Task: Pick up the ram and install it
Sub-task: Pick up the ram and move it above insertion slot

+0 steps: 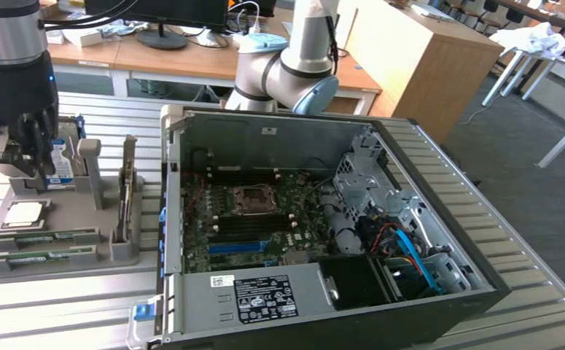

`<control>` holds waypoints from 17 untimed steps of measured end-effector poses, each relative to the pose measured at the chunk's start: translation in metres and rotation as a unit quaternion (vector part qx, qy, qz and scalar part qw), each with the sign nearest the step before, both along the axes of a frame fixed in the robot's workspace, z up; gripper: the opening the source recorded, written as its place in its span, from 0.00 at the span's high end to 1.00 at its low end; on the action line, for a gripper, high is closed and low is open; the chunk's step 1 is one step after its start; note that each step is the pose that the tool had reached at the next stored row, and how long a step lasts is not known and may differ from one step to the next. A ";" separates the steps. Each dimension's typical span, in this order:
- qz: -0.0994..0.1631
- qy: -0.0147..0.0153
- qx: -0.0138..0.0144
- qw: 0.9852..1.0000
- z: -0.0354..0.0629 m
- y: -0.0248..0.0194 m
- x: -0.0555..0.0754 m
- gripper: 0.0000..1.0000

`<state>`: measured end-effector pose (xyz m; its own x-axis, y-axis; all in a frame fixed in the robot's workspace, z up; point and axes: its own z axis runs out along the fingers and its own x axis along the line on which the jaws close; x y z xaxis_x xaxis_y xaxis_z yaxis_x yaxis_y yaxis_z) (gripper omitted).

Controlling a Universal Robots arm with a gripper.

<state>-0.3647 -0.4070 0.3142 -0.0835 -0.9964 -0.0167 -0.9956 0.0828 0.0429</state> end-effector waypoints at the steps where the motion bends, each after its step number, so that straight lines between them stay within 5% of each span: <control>1: 0.000 0.000 0.000 1.000 -0.0005 0.0000 0.000 0.67; 17: 0.000 0.000 0.000 1.000 -0.0084 0.0000 0.000 0.67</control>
